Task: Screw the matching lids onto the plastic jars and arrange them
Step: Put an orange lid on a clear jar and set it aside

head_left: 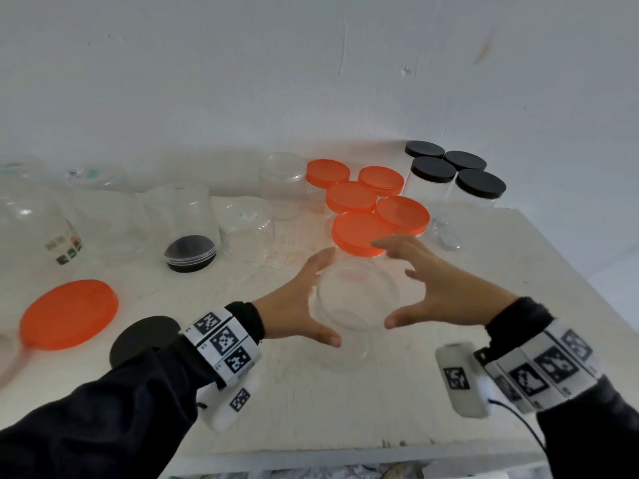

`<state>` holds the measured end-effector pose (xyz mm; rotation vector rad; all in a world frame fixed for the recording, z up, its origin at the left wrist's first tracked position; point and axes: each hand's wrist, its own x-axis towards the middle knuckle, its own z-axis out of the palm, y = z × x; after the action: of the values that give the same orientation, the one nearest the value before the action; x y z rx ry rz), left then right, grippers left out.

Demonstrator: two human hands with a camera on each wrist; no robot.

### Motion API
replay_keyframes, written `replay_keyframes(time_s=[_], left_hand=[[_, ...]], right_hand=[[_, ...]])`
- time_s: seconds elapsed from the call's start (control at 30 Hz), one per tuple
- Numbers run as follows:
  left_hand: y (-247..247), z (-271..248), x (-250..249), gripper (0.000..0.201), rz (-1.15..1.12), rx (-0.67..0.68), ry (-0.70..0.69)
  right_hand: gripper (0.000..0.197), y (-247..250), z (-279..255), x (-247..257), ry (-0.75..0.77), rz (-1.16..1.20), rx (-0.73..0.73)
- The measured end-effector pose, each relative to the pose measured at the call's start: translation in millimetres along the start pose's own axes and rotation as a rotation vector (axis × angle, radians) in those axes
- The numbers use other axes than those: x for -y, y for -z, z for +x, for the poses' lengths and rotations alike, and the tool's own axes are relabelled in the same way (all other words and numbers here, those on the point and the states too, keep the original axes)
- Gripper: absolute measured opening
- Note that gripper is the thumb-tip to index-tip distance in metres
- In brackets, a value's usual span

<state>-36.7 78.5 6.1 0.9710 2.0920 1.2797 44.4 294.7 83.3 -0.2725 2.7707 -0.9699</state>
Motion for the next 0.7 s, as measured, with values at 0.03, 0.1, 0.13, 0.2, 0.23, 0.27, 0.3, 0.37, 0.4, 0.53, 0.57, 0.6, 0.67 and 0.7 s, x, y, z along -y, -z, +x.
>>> replay_keyframes(time_s=[0.03,0.1,0.13,0.2,0.23,0.27,0.3,0.37,0.4,0.53,0.57,0.6,0.67,0.7], left_hand=[[-1.7,0.3,3.2,0.138,-0.031,0.017,0.014],[-5.3,1.5,7.5,0.136,-0.059,0.039,0.023],[-7.1,2.5,8.7,0.132,-0.056,0.045,0.024],[-8.5,3.6,9.5,0.128,-0.049,0.046,0.034],[-8.5,4.3,9.8,0.126,-0.057,0.043,0.041],[-8.6,5.0,10.4,0.124,-0.066,0.037,0.046],[-9.0,5.4,11.0,0.120,-0.070,0.030,0.047],[-10.0,5.7,13.1,0.112,-0.072,0.001,0.050],[-10.4,5.9,14.1,0.109,-0.073,-0.012,0.052],[-10.6,7.8,18.1,0.096,-0.079,-0.019,0.062],[-10.1,8.2,18.6,0.095,-0.077,-0.019,0.057],[-9.5,8.5,18.7,0.096,-0.074,-0.018,0.055],[-9.1,8.1,18.4,0.099,-0.079,-0.012,0.054],[-9.3,7.8,17.9,0.101,-0.085,-0.010,0.052]], right_hand=[[0.098,4.9,2.4,8.4,0.025,-0.077,0.058],[0.094,7.8,9.8,23.5,0.048,-0.215,0.219],[0.093,6.6,14.5,29.8,0.055,-0.281,0.293],[0.089,1.7,23.6,39.7,0.064,-0.406,0.379],[0.087,-0.4,26.9,43.4,0.056,-0.462,0.396],[0.084,-2.1,29.5,45.8,0.039,-0.507,0.398],[0.082,-3.4,31.1,47.1,0.019,-0.536,0.388],[0.079,-6.5,32.5,49.0,-0.015,-0.588,0.337],[0.078,-8.8,32.5,49.8,-0.025,-0.623,0.304],[0.085,-16.8,31.1,48.9,-0.048,-0.742,0.227],[0.089,-15.8,30.3,49.1,-0.052,-0.736,0.248],[0.092,-13.7,29.8,49.8,-0.044,-0.721,0.287],[0.095,-9.0,29.8,52.3,-0.024,-0.685,0.384],[0.093,-7.7,30.4,52.9,-0.018,-0.665,0.405]])
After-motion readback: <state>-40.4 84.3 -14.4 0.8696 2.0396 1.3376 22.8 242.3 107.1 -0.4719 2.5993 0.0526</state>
